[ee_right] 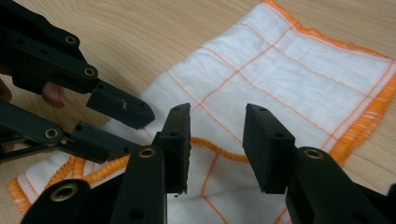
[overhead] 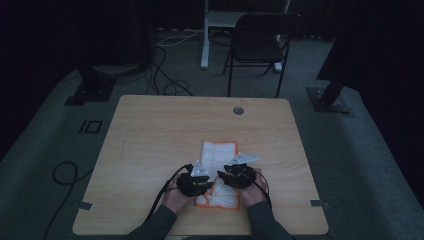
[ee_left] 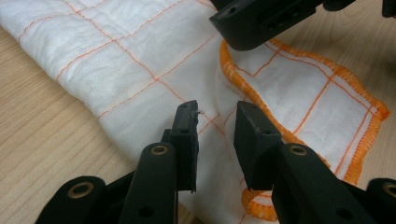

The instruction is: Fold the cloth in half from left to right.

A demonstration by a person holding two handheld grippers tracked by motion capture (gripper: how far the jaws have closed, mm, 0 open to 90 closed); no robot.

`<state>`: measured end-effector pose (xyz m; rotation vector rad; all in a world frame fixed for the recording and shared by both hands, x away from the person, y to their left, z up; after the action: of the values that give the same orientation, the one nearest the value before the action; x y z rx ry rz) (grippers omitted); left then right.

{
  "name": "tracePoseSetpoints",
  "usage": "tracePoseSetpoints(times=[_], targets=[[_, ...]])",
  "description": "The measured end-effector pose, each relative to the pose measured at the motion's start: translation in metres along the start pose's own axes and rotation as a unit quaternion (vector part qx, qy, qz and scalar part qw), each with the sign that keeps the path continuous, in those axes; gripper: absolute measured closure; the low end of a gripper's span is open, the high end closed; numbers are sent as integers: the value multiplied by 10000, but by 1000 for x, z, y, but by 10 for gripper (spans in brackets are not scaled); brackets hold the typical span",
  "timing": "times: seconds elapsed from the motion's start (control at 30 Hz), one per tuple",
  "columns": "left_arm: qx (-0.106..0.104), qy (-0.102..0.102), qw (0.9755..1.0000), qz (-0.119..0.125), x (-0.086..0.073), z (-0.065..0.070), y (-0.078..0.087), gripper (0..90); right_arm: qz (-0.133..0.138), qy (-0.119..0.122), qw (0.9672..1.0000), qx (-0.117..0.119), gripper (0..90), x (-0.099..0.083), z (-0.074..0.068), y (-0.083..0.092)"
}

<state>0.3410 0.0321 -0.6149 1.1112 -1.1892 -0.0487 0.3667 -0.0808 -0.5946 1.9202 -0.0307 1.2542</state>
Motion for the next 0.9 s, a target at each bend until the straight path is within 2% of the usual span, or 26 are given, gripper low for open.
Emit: tracePoseSetpoints(times=[0.1,0.2,0.33,0.37,0.47,0.53,0.57,0.9], targets=[[2,-2,10000,5,0,0,0,707,-34,62,10000,11,616,-1,1,0],[2,-11,10000,1,1,1,0,707,-118,299,9995,13,597,-2,0,-4],[-2,-8,10000,27,2,1,1,708,-146,421,9990,54,591,-1,-2,-9],[-1,-25,10000,25,3,1,1,708,-211,459,9987,88,713,-1,-2,-11],[20,-21,10000,38,3,-1,2,708,-235,445,9987,106,856,-2,-2,-10],[20,-21,10000,38,3,-1,2,708,-230,460,9986,107,856,-3,-2,-9],[41,26,10000,70,3,-3,4,707,-226,461,9986,84,895,-4,-2,-6],[93,94,9999,108,3,-9,7,707,-69,358,9993,85,898,-12,2,17]])
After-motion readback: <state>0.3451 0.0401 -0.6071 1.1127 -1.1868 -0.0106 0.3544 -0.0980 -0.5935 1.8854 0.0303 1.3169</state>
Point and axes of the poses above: each handheld gripper's, and its own axes: y roughly backward along the jaws, x roughly out of its top, z roughly to its right, the point moved 8 cm from there along -y, roughly forward along the jaws, and after that the axes turned 7 degrees about x, right-handed, at the moved point
